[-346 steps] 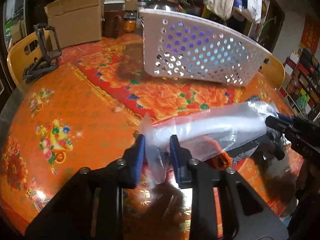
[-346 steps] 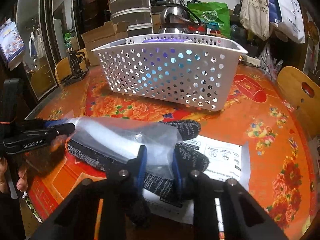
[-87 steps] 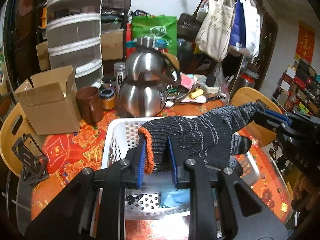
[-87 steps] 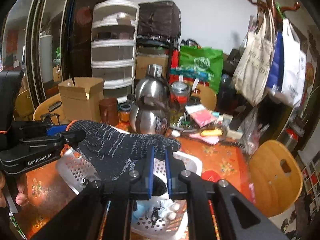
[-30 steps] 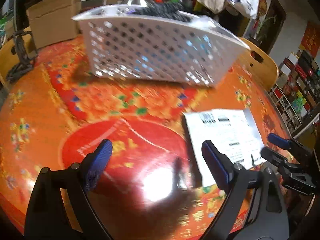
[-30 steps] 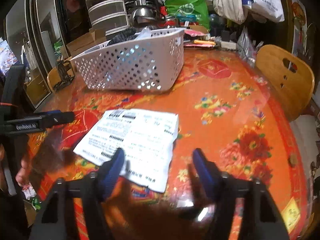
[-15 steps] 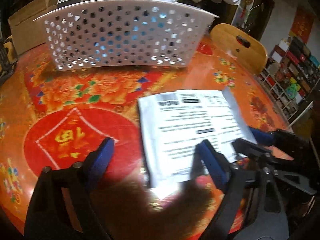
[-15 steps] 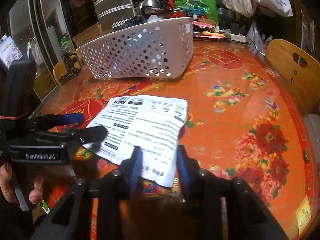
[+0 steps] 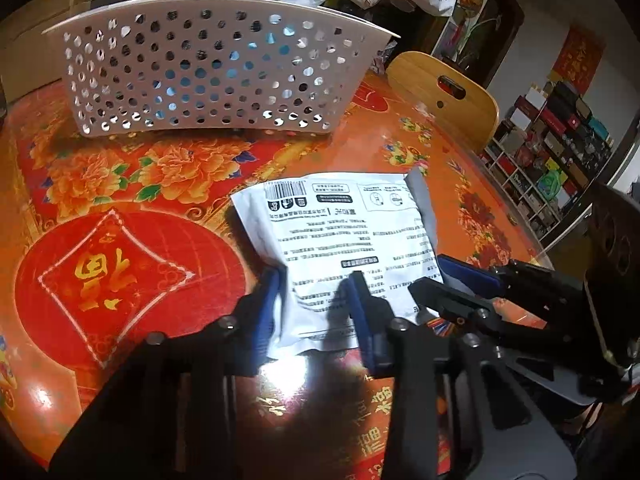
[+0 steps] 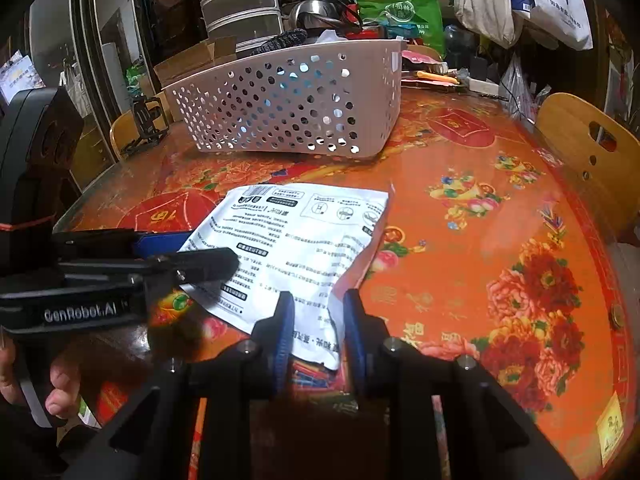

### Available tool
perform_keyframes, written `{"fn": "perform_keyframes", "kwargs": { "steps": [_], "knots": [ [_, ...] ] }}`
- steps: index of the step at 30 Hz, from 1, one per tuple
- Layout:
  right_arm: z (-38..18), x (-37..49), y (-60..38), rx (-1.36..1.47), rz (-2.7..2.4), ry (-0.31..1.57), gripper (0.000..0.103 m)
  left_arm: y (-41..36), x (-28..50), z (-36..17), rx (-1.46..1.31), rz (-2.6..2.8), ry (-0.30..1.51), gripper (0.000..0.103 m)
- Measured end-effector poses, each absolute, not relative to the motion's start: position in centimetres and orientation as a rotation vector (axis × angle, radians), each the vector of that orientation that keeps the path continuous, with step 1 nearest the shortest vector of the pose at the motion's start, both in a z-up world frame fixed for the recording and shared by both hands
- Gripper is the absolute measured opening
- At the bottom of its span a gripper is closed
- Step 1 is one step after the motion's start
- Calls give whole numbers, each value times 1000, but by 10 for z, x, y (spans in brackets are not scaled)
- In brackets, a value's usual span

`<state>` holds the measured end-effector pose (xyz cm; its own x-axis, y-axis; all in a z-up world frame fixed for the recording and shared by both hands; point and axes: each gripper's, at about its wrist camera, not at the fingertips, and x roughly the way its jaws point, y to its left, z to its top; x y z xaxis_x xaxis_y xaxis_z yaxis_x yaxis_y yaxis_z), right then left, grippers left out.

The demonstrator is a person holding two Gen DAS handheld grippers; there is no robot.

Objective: Organize soft objects
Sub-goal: 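Move the left gripper to the white printed packet and grasp it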

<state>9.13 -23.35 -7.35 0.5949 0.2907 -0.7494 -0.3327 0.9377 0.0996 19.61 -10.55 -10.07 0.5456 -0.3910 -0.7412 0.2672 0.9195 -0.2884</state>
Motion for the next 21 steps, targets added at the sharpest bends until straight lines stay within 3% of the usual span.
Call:
{"fn": "perform_keyframes", "kwargs": {
  "steps": [7, 21],
  "knots": [
    [-71, 85, -229, -99, 322, 825, 10, -101, 188, -99, -105, -371, 884, 13],
    [-58, 65, -219, -83, 345, 757, 7, -86, 165, -91, -75, -381, 802, 10]
  ]
}}
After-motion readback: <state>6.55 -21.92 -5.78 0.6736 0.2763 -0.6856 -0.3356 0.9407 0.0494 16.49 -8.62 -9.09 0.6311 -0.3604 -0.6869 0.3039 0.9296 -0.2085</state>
